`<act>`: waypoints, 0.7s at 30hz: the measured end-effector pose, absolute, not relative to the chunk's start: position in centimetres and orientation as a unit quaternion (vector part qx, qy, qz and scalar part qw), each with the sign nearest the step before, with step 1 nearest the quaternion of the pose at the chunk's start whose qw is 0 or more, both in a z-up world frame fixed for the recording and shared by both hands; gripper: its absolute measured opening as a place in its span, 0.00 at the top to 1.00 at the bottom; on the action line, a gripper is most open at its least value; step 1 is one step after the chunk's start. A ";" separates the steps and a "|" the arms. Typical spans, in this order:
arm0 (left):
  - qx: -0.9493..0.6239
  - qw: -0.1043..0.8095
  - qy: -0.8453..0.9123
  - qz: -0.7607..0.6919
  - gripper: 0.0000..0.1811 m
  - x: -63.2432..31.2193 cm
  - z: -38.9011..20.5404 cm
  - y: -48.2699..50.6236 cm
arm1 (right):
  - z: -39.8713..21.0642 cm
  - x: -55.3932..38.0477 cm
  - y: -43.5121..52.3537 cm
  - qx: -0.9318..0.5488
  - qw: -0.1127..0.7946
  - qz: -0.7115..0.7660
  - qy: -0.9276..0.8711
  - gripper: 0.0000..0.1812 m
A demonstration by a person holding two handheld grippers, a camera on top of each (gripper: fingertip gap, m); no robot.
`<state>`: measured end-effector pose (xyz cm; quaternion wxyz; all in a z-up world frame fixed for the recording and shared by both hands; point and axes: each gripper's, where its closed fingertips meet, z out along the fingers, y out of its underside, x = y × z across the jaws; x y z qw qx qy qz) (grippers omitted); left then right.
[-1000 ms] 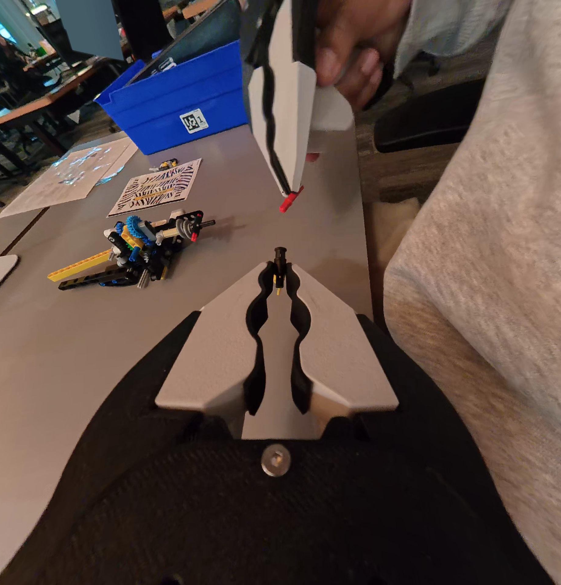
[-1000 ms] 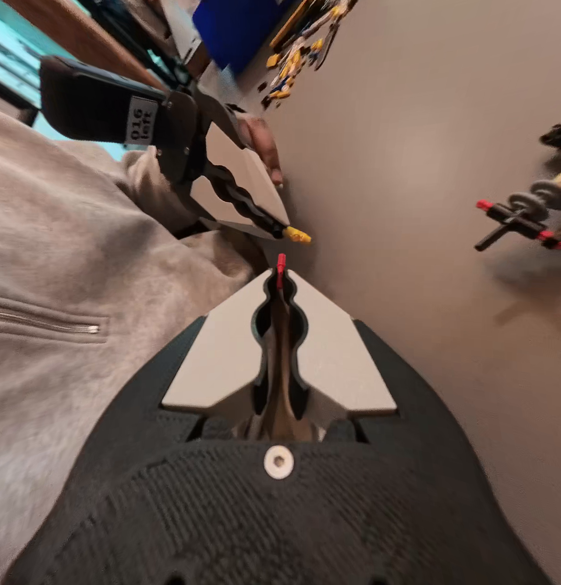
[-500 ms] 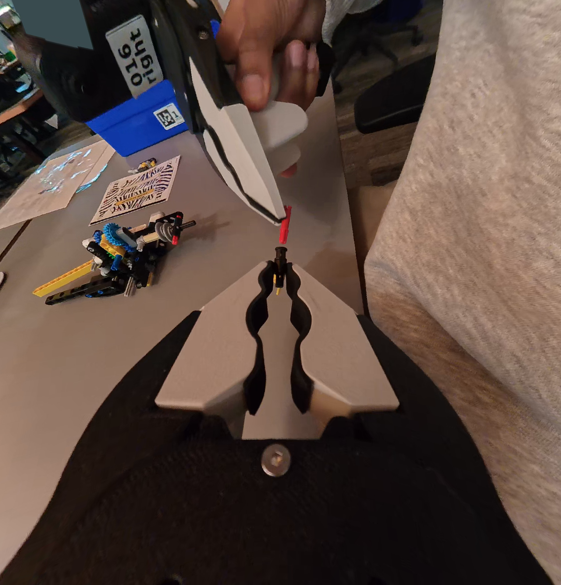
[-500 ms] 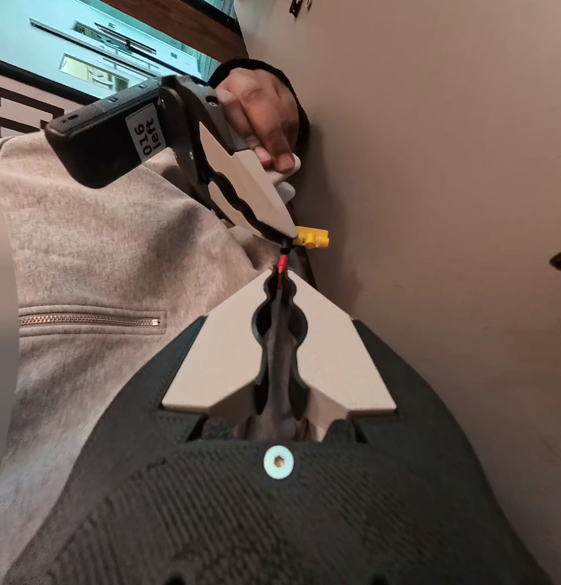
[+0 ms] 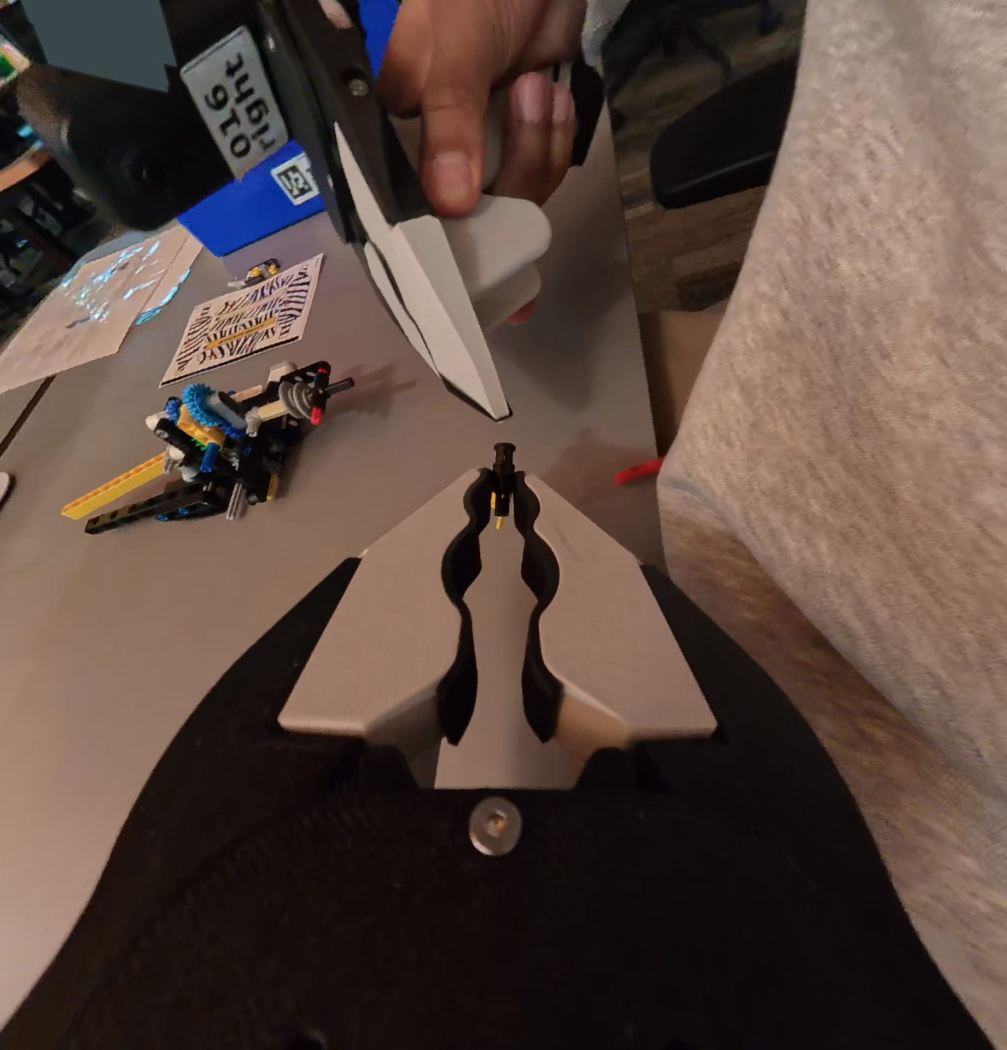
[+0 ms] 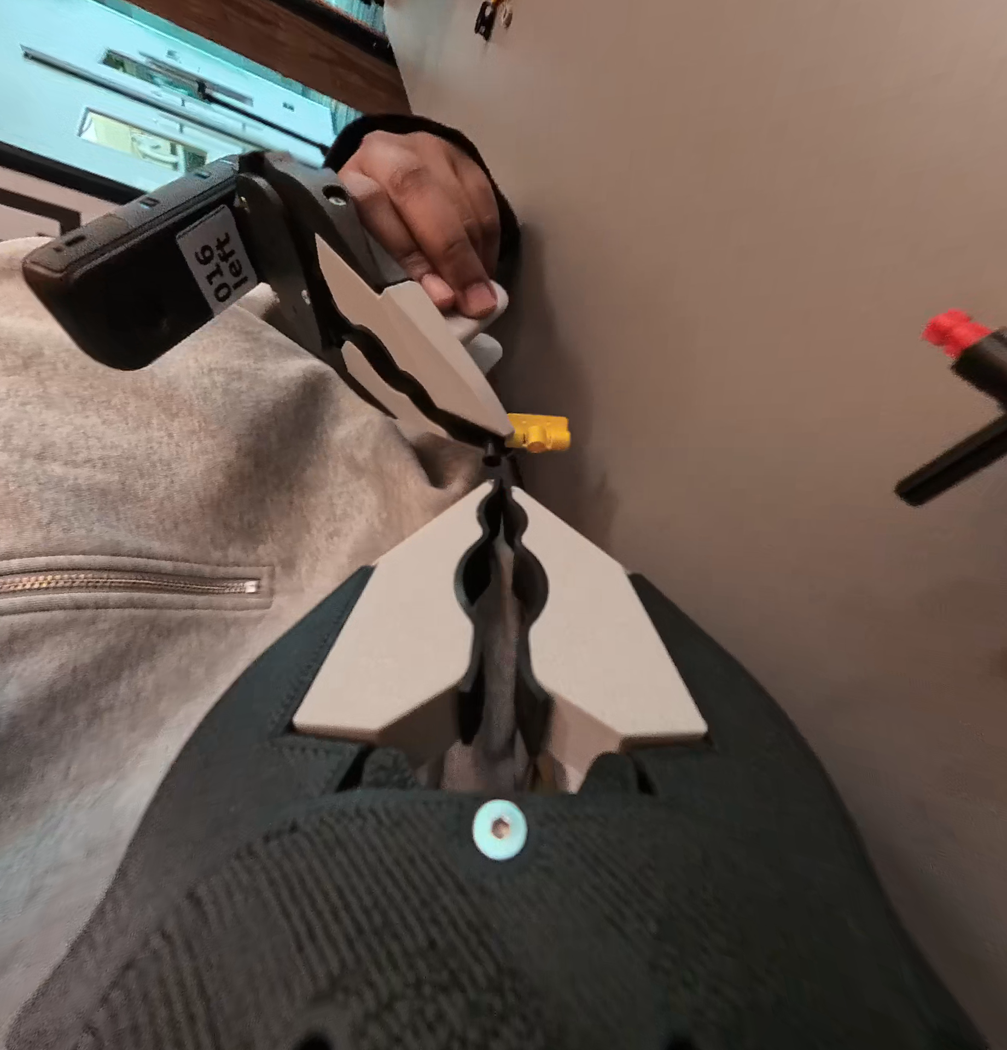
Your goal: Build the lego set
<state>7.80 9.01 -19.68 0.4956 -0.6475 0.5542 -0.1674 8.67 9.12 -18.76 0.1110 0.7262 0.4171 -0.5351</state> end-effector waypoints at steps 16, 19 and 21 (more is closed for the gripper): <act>-0.677 0.519 0.493 -0.171 0.96 6.0 -18.7 10.9 | -19.5 13.9 11.3 0.756 -0.299 -0.408 0.416 1.00; -0.682 0.529 0.475 -0.172 0.96 5.5 -18.2 11.4 | -18.8 14.2 12.0 0.750 -0.343 -0.402 0.397 1.00; -0.684 0.538 0.463 -0.173 0.96 5.1 -17.8 11.7 | -18.5 14.0 12.6 0.742 -0.379 -0.391 0.391 1.00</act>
